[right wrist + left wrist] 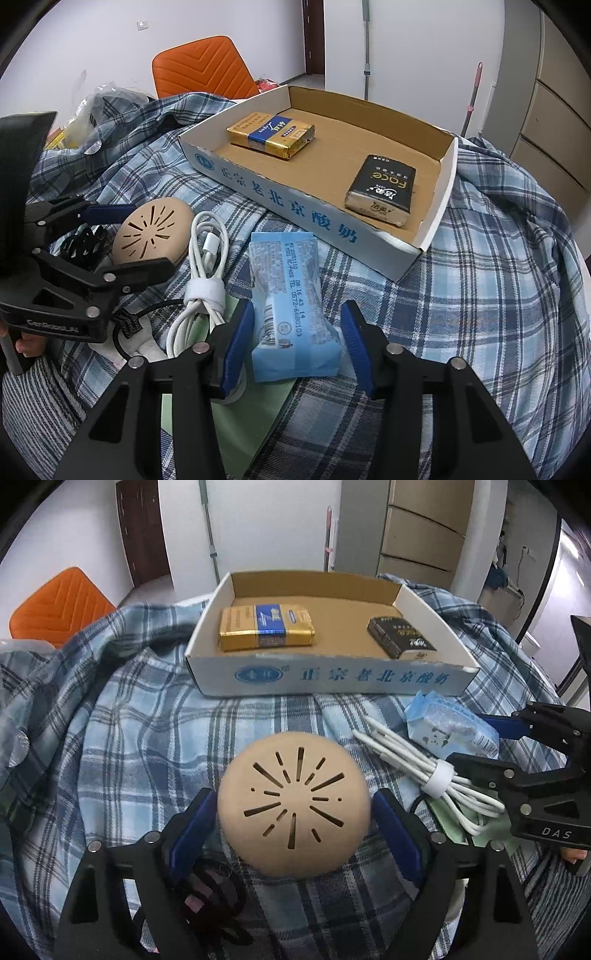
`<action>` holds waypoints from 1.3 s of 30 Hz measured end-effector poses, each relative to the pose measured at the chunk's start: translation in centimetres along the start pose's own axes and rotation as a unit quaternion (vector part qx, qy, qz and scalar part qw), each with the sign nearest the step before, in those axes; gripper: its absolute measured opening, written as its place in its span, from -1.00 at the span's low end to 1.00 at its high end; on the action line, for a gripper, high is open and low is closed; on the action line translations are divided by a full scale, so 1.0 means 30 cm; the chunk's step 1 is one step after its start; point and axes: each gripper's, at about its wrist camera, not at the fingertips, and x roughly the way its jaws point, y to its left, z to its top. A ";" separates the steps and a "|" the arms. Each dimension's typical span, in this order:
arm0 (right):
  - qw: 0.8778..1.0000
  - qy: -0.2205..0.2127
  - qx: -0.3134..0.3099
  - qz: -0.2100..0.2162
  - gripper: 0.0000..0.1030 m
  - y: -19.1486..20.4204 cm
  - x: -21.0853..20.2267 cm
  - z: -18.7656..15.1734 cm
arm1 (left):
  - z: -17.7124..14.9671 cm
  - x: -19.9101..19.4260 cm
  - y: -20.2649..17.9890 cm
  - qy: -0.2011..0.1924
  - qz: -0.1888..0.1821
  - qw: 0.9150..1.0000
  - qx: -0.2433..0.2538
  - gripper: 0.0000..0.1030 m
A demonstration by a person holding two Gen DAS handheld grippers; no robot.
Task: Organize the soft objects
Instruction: 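Carry the blue packet and beige disc over the box and open both tools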
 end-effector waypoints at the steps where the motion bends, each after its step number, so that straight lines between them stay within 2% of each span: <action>1: 1.000 0.000 0.000 0.000 -0.06 -0.001 -0.001 0.000 | 0.000 -0.008 -0.002 -0.006 -0.002 1.000 0.002 0.70; 5: 1.000 -0.001 0.001 0.002 -0.06 -0.003 -0.002 0.000 | 0.003 -0.042 -0.021 -0.029 -0.026 0.999 0.021 0.70; 9: 1.000 -0.002 -0.001 0.002 -0.06 0.000 -0.007 -0.001 | 0.010 -0.035 -0.033 -0.024 -0.020 0.999 0.029 0.71; 14: 1.000 -0.003 -0.001 0.002 -0.06 0.002 -0.007 -0.001 | 0.013 -0.003 -0.032 -0.007 0.000 1.000 0.029 0.76; 19: 1.000 -0.003 -0.001 0.002 -0.06 0.006 -0.010 0.001 | 0.009 0.032 0.007 0.017 -0.026 1.000 0.006 0.76; 22: 1.000 -0.001 0.000 0.000 -0.08 0.004 -0.009 0.001 | 0.008 0.037 0.001 0.019 -0.018 1.000 0.011 0.76; 25: 1.000 0.000 -0.001 -0.003 -0.18 0.005 -0.007 0.003 | 0.004 0.038 -0.015 0.017 -0.002 1.000 0.022 0.61; 29: 1.000 -0.011 -0.004 -0.011 -0.25 0.008 -0.021 0.002 | 0.003 0.027 -0.012 0.010 -0.006 1.000 0.020 0.56; 33: 0.999 -0.031 -0.003 -0.008 -0.25 0.006 -0.048 0.002 | 0.000 -0.025 -0.002 -0.026 -0.011 0.999 0.016 0.56; 39: 0.998 -0.063 0.002 -0.006 -0.25 0.004 -0.088 0.000 | -0.003 -0.144 0.032 -0.113 0.012 0.993 -0.007 0.56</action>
